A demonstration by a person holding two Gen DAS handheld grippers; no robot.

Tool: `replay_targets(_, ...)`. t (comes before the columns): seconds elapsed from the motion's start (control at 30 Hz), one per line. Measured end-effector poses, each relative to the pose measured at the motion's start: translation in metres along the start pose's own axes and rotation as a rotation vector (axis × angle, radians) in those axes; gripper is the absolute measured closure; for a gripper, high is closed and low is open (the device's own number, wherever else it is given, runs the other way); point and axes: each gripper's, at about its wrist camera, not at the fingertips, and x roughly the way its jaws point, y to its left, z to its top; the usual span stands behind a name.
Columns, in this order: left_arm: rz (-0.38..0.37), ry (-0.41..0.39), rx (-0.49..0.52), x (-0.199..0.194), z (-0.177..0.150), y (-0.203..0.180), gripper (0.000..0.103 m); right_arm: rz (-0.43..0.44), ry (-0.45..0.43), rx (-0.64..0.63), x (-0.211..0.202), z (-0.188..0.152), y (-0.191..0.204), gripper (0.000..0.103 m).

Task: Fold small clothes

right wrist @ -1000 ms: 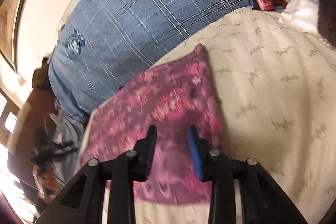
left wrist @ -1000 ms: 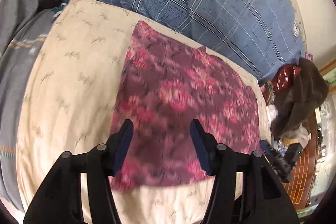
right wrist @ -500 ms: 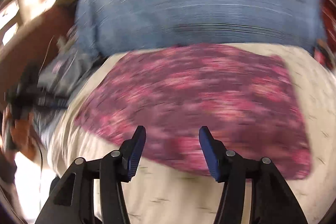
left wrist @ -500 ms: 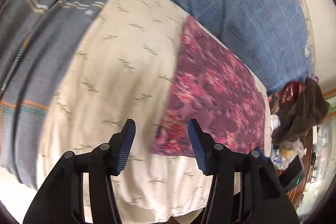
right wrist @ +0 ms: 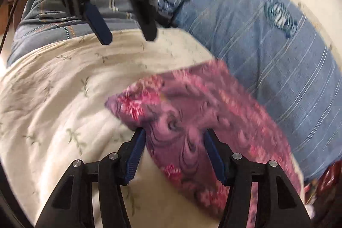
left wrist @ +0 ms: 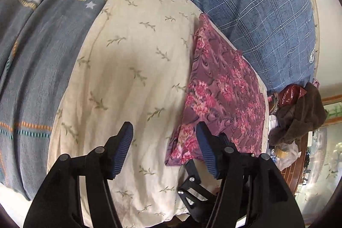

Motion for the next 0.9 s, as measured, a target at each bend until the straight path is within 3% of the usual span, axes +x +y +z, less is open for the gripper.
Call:
replay_targets(0.03, -0.001, 0.004, 0.002, 0.001, 0.005, -0.002, 0.04, -0.017, -0.006, -0.013, 0.003, 0.002, 0.001, 0.048)
replay_targets(0.13, -0.024, 0.019, 0.007, 0.008, 0.025, -0.013, 0.035, -0.033, -0.022, 0.019, 0.009, 0.004, -0.012, 0.09)
replay_targets(0.23, -0.075, 0.054, 0.017, 0.025, 0.043, -0.029, 0.022, -0.023, -0.098, 0.115, -0.004, 0.005, -0.038, 0.092)
replay_targets(0.33, -0.106, 0.109, 0.04, 0.055, 0.058, -0.053, 0.022, -0.011, -0.137, 0.141, -0.012, 0.006, -0.049, 0.092)
replay_targets(0.5, -0.027, 0.178, 0.089, 0.103, 0.07, -0.087, 0.023, 0.029, -0.146, 0.153, -0.012, 0.002, -0.054, 0.092)
replay_targets(0.53, -0.006, 0.166, 0.1, 0.106, 0.071, -0.092, 0.033, 0.037, -0.145, 0.154, -0.012, 0.001, -0.055, 0.093)
replay_targets(0.57, 0.003, 0.15, 0.117, 0.107, 0.073, -0.099, 0.065, 0.049, -0.147, 0.155, -0.01, 0.0, -0.057, 0.093)
replay_targets(0.63, 0.026, 0.123, 0.143, 0.104, 0.073, -0.109, 0.093, 0.06, -0.151, 0.16, -0.014, -0.004, -0.058, 0.093)
replay_targets(0.9, 0.061, 0.008, 0.203, 0.077, 0.06, -0.14, 0.094, 0.082, -0.168, 0.258, -0.035, -0.014, -0.081, 0.093)
